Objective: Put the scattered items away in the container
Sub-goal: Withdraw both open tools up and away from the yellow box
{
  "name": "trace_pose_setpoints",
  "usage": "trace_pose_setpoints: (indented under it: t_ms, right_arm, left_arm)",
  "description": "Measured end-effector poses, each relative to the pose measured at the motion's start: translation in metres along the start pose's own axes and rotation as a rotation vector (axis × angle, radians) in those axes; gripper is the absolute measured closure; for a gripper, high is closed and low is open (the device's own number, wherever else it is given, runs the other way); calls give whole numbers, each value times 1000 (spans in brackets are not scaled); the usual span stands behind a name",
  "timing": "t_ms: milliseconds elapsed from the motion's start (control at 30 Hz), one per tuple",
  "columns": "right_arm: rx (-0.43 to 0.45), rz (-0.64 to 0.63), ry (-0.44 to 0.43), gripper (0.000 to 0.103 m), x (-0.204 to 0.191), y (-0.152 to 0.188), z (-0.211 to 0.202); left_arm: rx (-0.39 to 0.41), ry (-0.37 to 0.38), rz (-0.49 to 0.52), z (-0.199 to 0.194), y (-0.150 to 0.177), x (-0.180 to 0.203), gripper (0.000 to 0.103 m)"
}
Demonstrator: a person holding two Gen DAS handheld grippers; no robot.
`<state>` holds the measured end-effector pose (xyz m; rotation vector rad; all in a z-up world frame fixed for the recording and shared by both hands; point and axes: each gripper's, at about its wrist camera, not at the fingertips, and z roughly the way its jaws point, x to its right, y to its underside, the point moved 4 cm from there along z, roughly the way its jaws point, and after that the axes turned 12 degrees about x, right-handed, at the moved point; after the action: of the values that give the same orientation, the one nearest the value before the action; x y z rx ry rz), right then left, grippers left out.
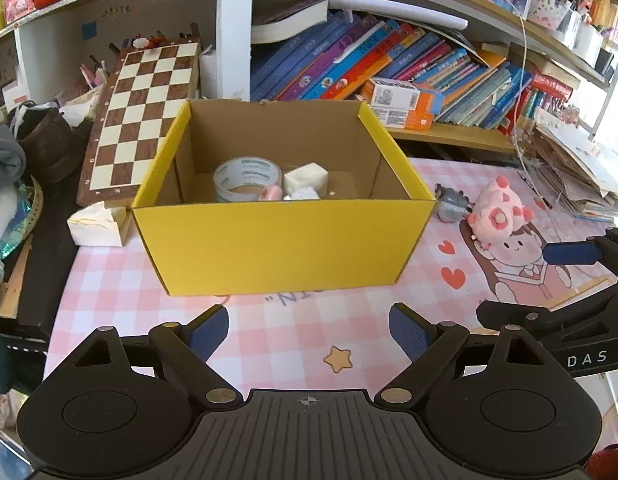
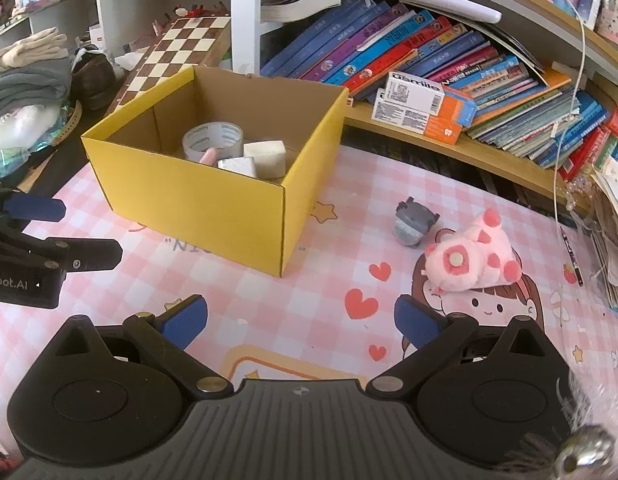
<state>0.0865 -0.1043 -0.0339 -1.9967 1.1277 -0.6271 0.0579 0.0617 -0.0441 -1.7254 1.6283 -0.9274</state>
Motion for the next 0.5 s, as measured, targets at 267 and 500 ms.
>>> trace_pose_setpoints:
  t_ms: [267, 500]
  right_arm:
    - [1, 17, 17, 2, 18, 13, -9]
    - [9, 13, 32, 2, 36, 25, -18]
  left_arm:
    - [-13, 10, 6, -1, 7, 25, 13]
    - [-19, 16, 21, 0, 11, 50, 13]
